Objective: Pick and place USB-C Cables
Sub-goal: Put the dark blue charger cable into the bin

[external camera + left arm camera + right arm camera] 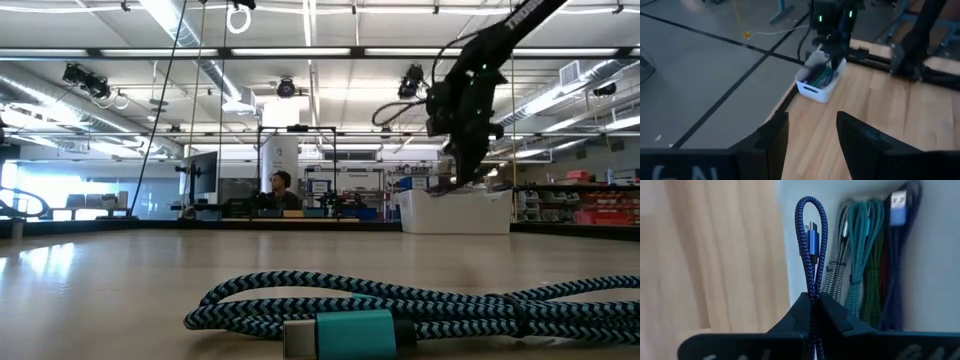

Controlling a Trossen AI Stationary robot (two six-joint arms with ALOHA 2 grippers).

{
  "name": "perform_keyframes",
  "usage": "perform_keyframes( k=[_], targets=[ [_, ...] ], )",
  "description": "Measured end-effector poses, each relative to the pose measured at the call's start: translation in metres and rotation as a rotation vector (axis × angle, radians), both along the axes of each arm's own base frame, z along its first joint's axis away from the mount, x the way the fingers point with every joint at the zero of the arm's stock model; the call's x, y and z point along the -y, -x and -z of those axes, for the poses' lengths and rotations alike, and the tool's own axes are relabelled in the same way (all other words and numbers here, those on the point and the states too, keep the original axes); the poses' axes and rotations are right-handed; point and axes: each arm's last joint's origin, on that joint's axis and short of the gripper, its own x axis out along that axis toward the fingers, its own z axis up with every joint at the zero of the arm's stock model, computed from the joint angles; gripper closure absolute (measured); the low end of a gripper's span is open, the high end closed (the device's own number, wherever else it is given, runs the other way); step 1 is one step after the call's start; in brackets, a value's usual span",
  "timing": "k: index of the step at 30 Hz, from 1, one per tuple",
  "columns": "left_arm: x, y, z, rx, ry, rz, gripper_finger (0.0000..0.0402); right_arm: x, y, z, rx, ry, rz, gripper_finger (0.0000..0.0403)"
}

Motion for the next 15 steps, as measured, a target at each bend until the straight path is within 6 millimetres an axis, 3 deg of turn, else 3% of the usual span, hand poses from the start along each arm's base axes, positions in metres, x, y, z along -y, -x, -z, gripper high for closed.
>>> perform_keyframes(
  k=[9,15],
  targets=[
    [-0.002,-0.003,-0.009,0.114,-0.003,-0.029,0.023,0.024,-0.012,0.028,0.043,-0.016,0.103,0.0375],
    [-0.002,-0.004,-0.011,0.145,0.01,-0.039,0.023,0.035,-0.019,0.03,0.068,0.097,0.134,0.0354]
  ],
)
